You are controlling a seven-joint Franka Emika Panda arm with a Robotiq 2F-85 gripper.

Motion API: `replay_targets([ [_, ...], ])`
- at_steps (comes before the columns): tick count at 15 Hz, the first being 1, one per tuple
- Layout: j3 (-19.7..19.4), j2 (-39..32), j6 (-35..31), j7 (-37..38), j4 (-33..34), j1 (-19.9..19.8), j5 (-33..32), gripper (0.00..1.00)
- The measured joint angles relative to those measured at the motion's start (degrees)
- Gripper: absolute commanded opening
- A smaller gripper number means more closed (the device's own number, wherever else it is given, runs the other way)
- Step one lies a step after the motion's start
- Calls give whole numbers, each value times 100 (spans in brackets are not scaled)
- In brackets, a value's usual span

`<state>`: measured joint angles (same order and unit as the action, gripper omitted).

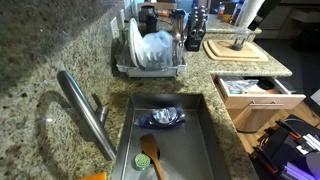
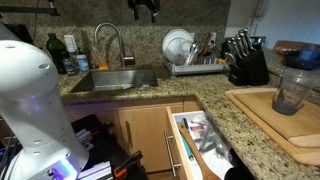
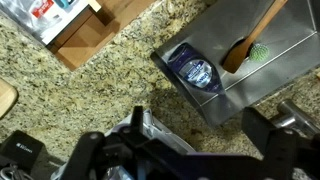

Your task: Close the open drawer on the right

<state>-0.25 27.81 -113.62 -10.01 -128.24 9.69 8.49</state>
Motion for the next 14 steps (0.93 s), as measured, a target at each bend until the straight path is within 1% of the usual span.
replay_targets([
  [6,0,0,0,0,0,0,0,100],
  [8,2,-126,115,268,-34,-21,-1,100],
  [10,7,-475,77,504,-289,-122,-137,100],
  [14,-45,-1173,42,766,-1003,-544,-415,100],
])
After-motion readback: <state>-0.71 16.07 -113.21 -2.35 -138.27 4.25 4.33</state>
